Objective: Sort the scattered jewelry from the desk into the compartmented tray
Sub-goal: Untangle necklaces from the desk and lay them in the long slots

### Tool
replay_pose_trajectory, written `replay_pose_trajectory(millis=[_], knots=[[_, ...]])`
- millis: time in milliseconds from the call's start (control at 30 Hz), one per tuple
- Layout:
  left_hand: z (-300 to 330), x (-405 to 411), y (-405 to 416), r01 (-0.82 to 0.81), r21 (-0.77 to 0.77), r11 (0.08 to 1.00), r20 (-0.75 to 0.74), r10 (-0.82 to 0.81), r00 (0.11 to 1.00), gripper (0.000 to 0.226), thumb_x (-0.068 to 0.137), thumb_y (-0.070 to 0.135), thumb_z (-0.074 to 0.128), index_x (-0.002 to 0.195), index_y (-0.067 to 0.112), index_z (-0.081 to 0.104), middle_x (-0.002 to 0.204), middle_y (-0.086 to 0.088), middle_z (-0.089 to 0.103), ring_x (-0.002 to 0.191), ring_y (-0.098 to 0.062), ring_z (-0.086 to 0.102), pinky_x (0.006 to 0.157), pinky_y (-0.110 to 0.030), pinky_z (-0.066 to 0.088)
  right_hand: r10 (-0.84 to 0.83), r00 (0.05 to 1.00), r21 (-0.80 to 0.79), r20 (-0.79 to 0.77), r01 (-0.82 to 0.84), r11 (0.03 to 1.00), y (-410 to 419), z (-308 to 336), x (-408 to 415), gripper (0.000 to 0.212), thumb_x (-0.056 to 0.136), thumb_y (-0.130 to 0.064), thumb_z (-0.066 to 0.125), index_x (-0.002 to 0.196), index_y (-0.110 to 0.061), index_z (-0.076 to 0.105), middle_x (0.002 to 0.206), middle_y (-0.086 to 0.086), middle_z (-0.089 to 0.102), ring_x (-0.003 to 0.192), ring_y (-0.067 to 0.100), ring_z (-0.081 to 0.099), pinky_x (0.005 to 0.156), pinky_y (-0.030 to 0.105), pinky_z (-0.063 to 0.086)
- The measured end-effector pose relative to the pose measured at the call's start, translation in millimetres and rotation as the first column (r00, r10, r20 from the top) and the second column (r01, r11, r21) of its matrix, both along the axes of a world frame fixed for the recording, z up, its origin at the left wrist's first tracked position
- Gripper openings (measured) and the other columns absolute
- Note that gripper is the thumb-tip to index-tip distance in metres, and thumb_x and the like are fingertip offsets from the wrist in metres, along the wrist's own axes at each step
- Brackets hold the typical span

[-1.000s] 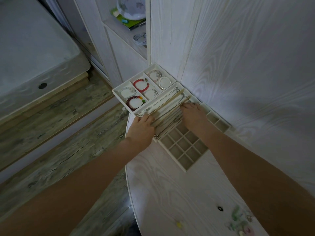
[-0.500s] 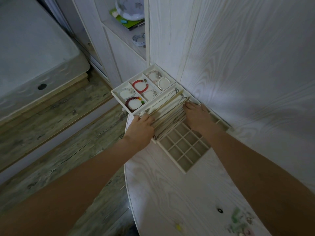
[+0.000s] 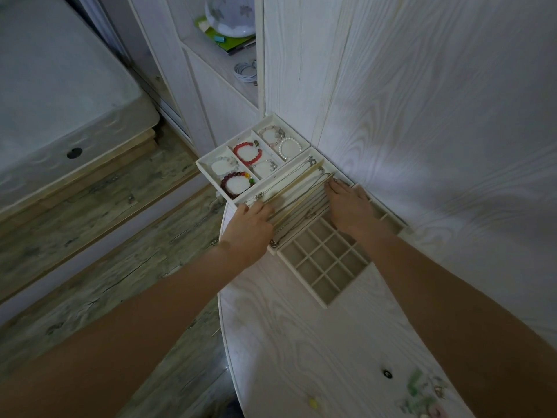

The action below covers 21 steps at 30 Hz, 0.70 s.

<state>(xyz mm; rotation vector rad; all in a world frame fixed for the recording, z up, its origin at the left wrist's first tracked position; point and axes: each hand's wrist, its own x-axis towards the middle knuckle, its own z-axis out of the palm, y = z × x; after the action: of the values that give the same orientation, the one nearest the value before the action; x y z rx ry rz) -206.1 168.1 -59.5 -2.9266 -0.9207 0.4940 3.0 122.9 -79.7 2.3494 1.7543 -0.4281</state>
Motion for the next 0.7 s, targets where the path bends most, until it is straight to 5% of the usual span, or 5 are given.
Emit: replay_pose_trajectory(millis=[267,700], knots=[[1.4,3.1,-6.3,0.051,-0.025,0.998,0.039,-0.050,0.998,0.037,0.087,0.012,0.048,0.114,0.030,0.065,0.148,-0.003,0.023,0.134,-0.022,0.022,0.104,-0.037,0.024,0.022,0.998,0.082,0.061,-0.027,0.996,-6.7,4.0,-6.3,0.047,0.086,0.002,0.046,0.131,-0.010,0.050,0.143,0.006,0.042,0.139,0.019,0.028,0.118,0.047,0.008],[5.9,-1.7,-15.6,0.115,0.025,0.993,0.002,-0.115,0.993,0.035,0.091,0.015,0.044,0.119,0.027,0.063,0.150,-0.004,0.022,0.134,-0.024,0.023,0.104,-0.039,0.023,0.048,0.999,0.091,0.014,-0.049,0.995,-18.4,9.0,-29.8,0.048,0.084,0.003,0.053,0.130,-0.012,0.053,0.140,0.004,0.045,0.138,0.019,0.029,0.117,0.043,0.001]])
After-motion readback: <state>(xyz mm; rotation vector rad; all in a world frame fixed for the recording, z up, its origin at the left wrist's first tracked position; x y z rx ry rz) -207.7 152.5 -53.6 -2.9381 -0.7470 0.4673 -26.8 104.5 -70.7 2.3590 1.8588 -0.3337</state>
